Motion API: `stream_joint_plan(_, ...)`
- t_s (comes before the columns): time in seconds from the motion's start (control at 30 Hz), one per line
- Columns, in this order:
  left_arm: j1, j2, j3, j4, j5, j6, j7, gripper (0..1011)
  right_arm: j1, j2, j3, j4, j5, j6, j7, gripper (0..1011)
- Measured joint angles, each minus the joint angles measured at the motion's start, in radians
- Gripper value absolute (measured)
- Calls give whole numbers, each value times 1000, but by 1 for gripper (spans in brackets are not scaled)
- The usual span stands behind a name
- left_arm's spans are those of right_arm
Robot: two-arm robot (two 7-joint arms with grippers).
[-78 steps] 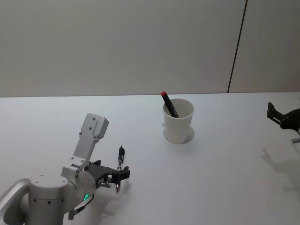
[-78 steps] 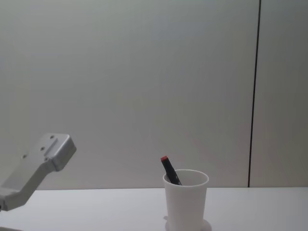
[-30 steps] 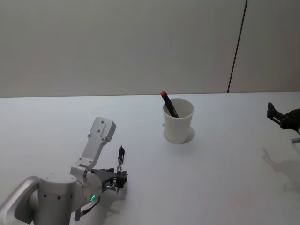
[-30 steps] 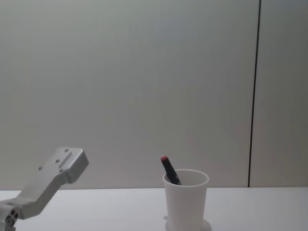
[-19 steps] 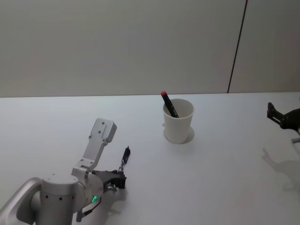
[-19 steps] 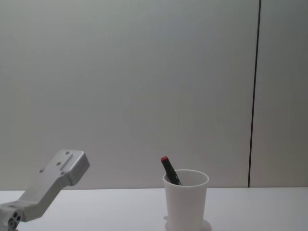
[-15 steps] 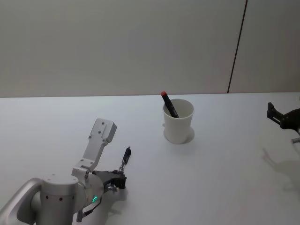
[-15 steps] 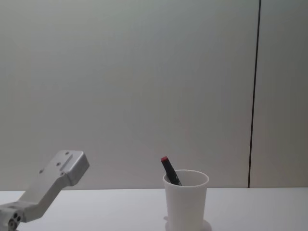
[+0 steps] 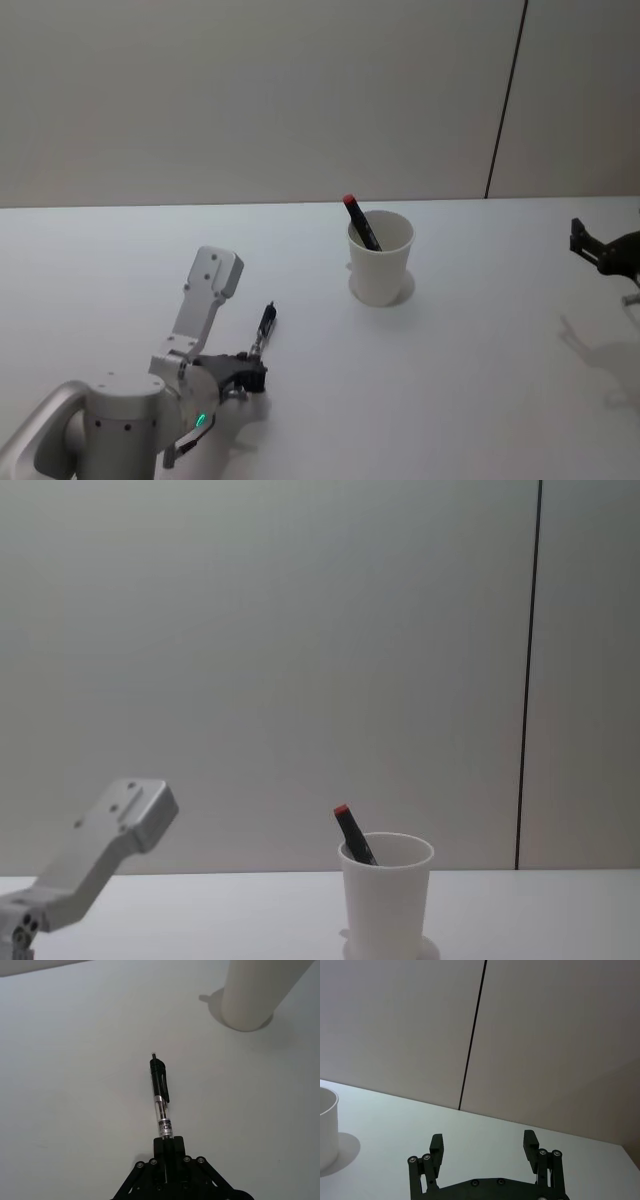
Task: Place the pen into the pen holder.
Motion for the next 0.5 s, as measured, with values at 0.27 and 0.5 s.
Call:
stream_joint_plan(0.27, 7, 5, -4, -29, 29, -60, 6, 124, 0, 0, 0, 0, 0, 0, 0, 1001)
stream_joint_plan(0.5, 18, 13, -7, -57, 58, -131, 7, 124, 0, 0, 0, 0, 0, 0, 0, 1001)
